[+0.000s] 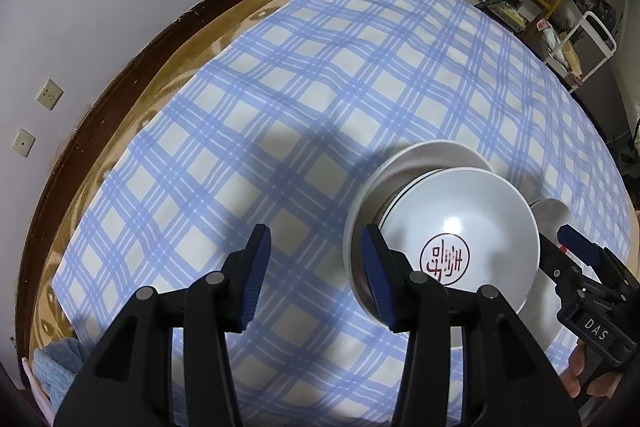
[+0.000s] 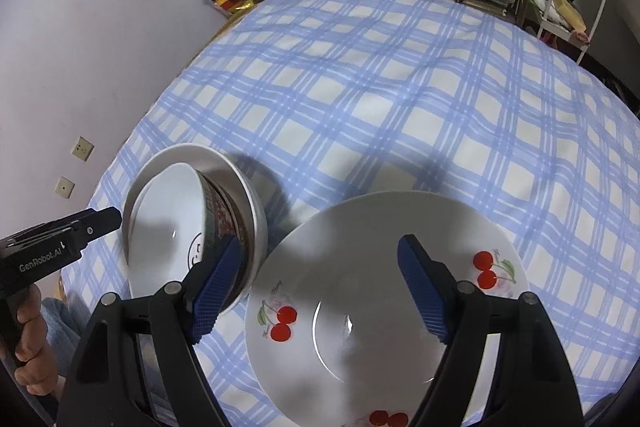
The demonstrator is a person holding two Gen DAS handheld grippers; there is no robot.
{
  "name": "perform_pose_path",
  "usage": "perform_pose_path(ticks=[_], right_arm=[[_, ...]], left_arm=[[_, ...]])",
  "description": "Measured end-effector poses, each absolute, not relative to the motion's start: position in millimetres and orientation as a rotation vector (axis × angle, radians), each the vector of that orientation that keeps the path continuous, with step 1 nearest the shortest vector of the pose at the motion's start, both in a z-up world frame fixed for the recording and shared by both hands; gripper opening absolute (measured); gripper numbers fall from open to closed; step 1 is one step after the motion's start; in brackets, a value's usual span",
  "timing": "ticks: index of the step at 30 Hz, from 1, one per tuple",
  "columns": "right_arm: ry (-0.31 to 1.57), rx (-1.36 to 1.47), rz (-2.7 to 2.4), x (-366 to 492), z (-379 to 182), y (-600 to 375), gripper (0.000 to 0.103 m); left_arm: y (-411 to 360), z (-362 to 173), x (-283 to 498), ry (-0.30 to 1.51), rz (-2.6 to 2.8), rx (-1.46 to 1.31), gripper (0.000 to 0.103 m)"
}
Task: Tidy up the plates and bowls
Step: 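Close both grippers on the rim of the nested bowl stack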
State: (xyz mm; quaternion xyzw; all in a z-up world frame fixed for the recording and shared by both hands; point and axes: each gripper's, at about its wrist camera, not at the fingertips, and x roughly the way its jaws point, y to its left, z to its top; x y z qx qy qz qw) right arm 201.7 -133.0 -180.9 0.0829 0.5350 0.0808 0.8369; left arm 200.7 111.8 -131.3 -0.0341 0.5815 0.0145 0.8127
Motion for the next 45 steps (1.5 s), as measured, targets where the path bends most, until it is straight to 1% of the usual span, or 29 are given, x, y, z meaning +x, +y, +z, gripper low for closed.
perform_pose_path(ticks=[10, 12, 14, 15, 17, 25, 27, 28, 34, 36, 40, 42, 45], right_arm=[[1.16, 0.178, 0.192, 205, -189, -130, 0.083], [1.165, 0.174, 0.197, 205, -190, -128, 0.068], [1.181, 0.204, 0.223, 207, -192, -126, 0.063], [1.182, 0.213, 0.233, 208, -193, -124, 0.055], [1.18, 0.196, 0.241, 208, -193, -119, 0.052], [1.133, 0.19, 0.249, 205, -182, -115, 0.05], [1.127, 0.183, 0.267, 206, -179, -114, 0.043], [1.13, 0.186, 0.275, 206, -179, -114, 0.042], [1.128, 0.203, 0.293, 206, -178, -114, 0.041], [1.138, 0.233, 0.314, 207, -180, -116, 0.032], [1.154, 0.27, 0.329, 209, -186, -118, 0.03], [1.169, 0.275, 0.34, 211, -190, -115, 0.022], [1.175, 0.296, 0.354, 214, -194, -113, 0.016]], left_arm=[[107, -139, 204, 1.251, 0.009, -0.052, 0.048], [107, -138, 203, 1.249, 0.011, -0.053, 0.048], [107, -138, 204, 1.249, 0.012, -0.048, 0.048], [106, -138, 204, 1.249, 0.014, -0.044, 0.048], [106, -137, 204, 1.252, 0.008, -0.041, 0.048], [116, -138, 204, 1.259, 0.007, -0.094, 0.048], [118, -139, 204, 1.267, 0.004, -0.108, 0.048], [118, -139, 204, 1.269, 0.007, -0.108, 0.048], [112, -141, 204, 1.274, 0.022, -0.07, 0.048], [112, -143, 205, 1.284, 0.024, -0.069, 0.048], [116, -147, 206, 1.308, 0.021, -0.084, 0.048], [116, -149, 207, 1.314, 0.018, -0.086, 0.047], [117, -151, 207, 1.317, 0.019, -0.087, 0.044]])
